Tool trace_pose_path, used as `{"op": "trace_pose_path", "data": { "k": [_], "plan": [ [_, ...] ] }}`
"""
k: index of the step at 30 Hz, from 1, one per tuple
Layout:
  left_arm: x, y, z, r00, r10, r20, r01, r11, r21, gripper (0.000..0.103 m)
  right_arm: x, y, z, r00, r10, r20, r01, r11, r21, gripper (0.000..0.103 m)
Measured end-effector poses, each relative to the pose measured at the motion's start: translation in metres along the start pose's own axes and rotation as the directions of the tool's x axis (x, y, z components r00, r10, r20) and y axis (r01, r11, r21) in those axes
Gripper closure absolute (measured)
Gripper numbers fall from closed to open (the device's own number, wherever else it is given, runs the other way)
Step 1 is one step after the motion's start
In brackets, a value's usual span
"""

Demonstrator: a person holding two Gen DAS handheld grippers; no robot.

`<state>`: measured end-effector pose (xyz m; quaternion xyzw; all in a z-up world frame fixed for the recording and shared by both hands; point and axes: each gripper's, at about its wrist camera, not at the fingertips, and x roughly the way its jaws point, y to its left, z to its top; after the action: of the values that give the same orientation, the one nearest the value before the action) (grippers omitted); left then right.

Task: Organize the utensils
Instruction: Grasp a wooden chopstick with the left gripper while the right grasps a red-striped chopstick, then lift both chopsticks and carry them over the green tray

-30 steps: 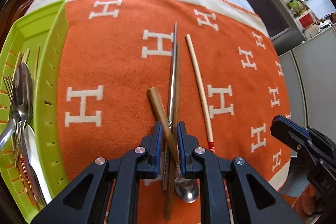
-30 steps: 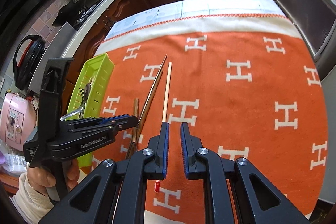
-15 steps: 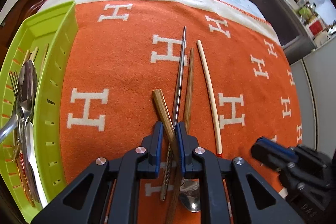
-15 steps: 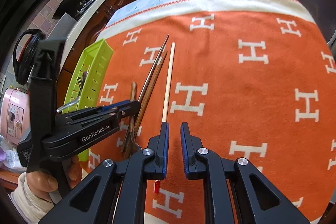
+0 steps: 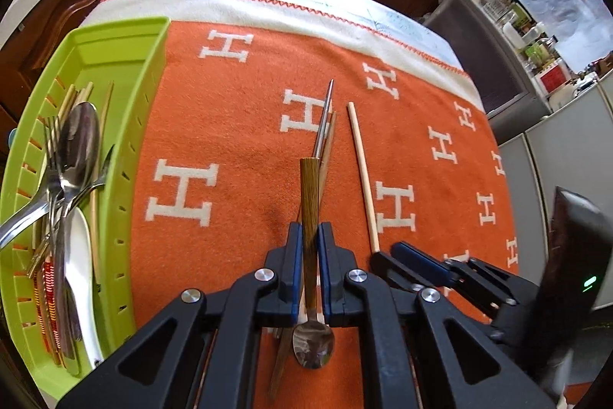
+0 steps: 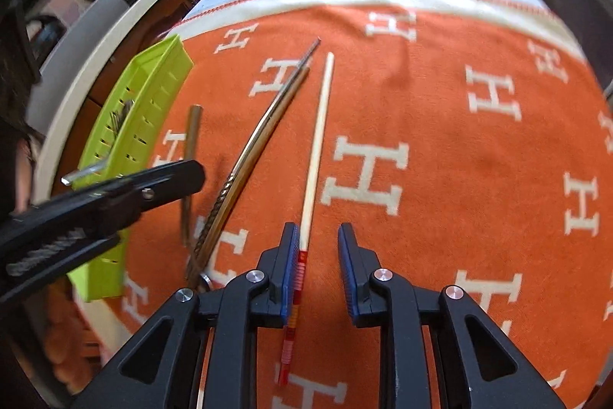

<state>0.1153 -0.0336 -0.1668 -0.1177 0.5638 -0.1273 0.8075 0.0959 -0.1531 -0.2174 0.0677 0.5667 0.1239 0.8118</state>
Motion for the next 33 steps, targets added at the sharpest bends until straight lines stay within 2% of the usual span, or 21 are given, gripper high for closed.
{"op": "trace_pose_path", "data": {
  "k": [3, 4, 5, 6, 8, 11, 15, 20, 26, 30, 33],
  "plan": [
    [-0.014, 0.003, -0.002, 1.0, -0.018, 0.023, 0.018, 1.0, 0.001, 0.097, 0.004, 0.02, -0.003, 0.994, -0.102, 0.031, 0.105, 0.99, -0.089, 0.082],
    [-0.017, 0.003, -0.003, 0.999, -0.023, 0.031, 0.023, 1.0, 0.0, 0.097, 0.006, 0.028, -0.004, 0.989, -0.141, 0.044, 0.146, 0.981, -0.125, 0.084],
    [-0.023, 0.004, -0.004, 0.999, -0.03, 0.041, 0.029, 1.0, 0.002, 0.097, 0.007, 0.033, -0.005, 0.984, -0.17, 0.057, 0.177, 0.974, -0.145, 0.091],
    [-0.027, 0.005, -0.004, 0.998, -0.033, 0.051, 0.033, 0.999, 0.004, 0.097, 0.008, 0.035, -0.006, 0.982, -0.177, 0.062, 0.184, 0.972, -0.147, 0.097],
    [-0.038, 0.006, -0.006, 0.996, -0.04, 0.075, 0.04, 0.999, 0.007, 0.097, 0.008, 0.037, -0.005, 0.982, -0.178, 0.057, 0.184, 0.974, -0.133, 0.098],
    [-0.057, 0.01, -0.01, 0.992, -0.054, 0.112, 0.053, 0.998, 0.015, 0.097, 0.003, 0.027, -0.006, 0.994, -0.101, 0.031, 0.103, 0.993, -0.066, 0.098],
    [-0.082, 0.015, -0.018, 0.986, -0.057, 0.158, 0.052, 0.998, 0.034, 0.097, -0.017, 0.019, -0.011, 0.998, -0.014, 0.054, 0.015, 1.0, -0.021, 0.098],
    [-0.11, 0.022, -0.03, 0.976, -0.061, 0.209, 0.053, 0.998, 0.044, 0.097, -0.054, 0.027, -0.011, 0.991, 0.059, 0.123, -0.056, 0.998, -0.027, 0.098],
    [-0.154, 0.034, -0.045, 0.964, -0.06, 0.258, 0.049, 0.998, 0.047, 0.097, -0.094, 0.049, -0.013, 0.978, 0.136, 0.16, -0.13, 0.99, -0.047, 0.098],
    [-0.191, 0.047, -0.054, 0.956, -0.015, 0.294, 0.003, 0.999, 0.041, 0.097, -0.111, 0.072, -0.011, 0.968, 0.187, 0.169, -0.179, 0.982, -0.062, 0.098],
    [-0.213, 0.061, -0.058, 0.948, 0.061, 0.314, -0.072, 0.997, 0.024, 0.097, -0.117, 0.091, -0.007, 0.959, 0.233, 0.164, -0.223, 0.972, -0.076, 0.098]
  ]
}}
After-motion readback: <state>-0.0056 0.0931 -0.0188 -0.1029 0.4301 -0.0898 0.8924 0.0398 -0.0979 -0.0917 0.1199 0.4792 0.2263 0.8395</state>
